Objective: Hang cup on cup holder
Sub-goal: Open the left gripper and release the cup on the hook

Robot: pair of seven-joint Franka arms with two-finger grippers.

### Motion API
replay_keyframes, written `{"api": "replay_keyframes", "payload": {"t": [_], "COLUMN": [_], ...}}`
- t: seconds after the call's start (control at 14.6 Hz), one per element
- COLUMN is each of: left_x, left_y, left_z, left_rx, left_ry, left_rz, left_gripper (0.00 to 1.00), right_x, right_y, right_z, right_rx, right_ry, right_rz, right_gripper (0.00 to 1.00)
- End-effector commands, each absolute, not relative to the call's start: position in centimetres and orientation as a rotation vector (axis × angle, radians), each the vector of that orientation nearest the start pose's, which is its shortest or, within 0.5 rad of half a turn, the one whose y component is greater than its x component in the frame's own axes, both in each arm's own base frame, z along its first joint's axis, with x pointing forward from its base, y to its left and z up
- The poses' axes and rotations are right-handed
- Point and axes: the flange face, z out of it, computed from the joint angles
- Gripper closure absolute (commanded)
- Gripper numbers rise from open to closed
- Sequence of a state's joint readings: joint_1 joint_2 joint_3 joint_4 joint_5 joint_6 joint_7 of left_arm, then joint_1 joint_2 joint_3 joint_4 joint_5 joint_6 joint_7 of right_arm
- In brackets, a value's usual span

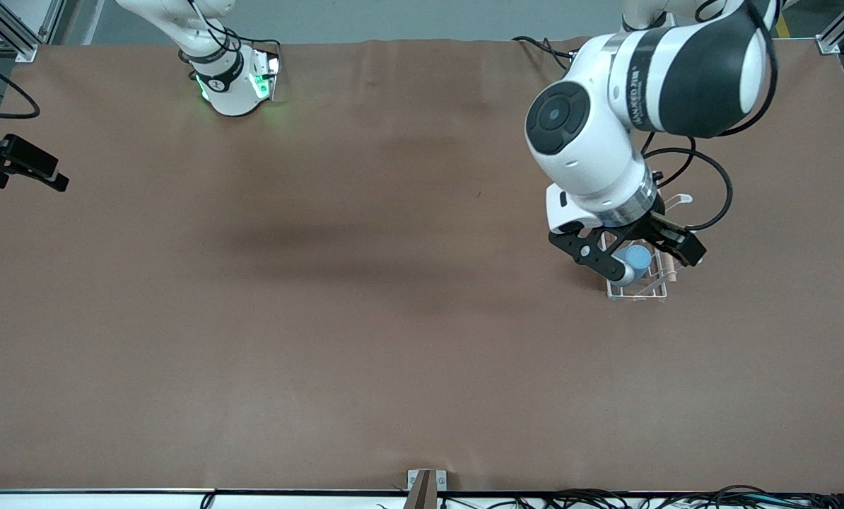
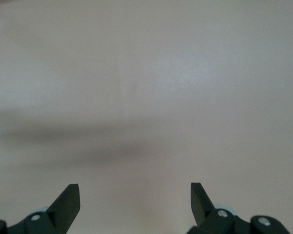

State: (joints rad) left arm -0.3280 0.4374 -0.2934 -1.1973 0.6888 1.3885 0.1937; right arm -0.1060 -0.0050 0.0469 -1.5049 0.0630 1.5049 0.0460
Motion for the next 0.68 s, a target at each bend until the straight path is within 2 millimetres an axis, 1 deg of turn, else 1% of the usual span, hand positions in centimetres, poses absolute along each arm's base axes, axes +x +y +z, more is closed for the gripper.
{"api": "replay_keyframes", "payload": {"t": [0.0, 0.07, 0.21, 0.27, 0.34, 0.41, 0.48, 0.62], "left_x": [60.9, 60.8, 60.4, 60.1, 60.3, 60.2, 60.6, 60.4], "left_y": [-25.5, -25.4, -24.2, -24.1, -22.9, -21.8, -19.9, -15.6], "left_z": [56.7, 56.9, 58.7, 59.1, 59.5, 60.3, 60.6, 62.8], "left_rx": [-2.535, -2.579, -2.679, -2.721, -2.770, -2.813, -2.866, -3.003], "left_ry": [0.859, 0.833, 0.690, 0.634, 0.551, 0.484, 0.408, 0.275], "left_rz": [0.048, 0.037, -0.009, -0.018, -0.021, -0.032, -0.024, -0.026], "left_gripper": [0.00, 0.00, 0.00, 0.00, 0.00, 0.00, 0.00, 0.00], "right_x": [54.1, 54.1, 54.1, 54.1, 54.0, 54.0, 54.1, 54.1], "right_y": [-2.8, -2.8, -2.8, -2.8, -2.8, -2.8, -2.7, -2.7], "right_z": [65.4, 65.4, 65.5, 65.5, 65.6, 65.5, 65.4, 65.4], "right_rx": [-3.060, -3.060, -3.060, -3.060, -3.060, -3.060, -3.060, -3.060], "right_ry": [0.144, 0.144, 0.144, 0.144, 0.144, 0.144, 0.142, 0.142], "right_rz": [-0.007, -0.007, -0.012, -0.009, -0.009, -0.007, -0.005, -0.005], "right_gripper": [0.00, 0.00, 0.00, 0.00, 0.00, 0.00, 0.00, 0.00]}}
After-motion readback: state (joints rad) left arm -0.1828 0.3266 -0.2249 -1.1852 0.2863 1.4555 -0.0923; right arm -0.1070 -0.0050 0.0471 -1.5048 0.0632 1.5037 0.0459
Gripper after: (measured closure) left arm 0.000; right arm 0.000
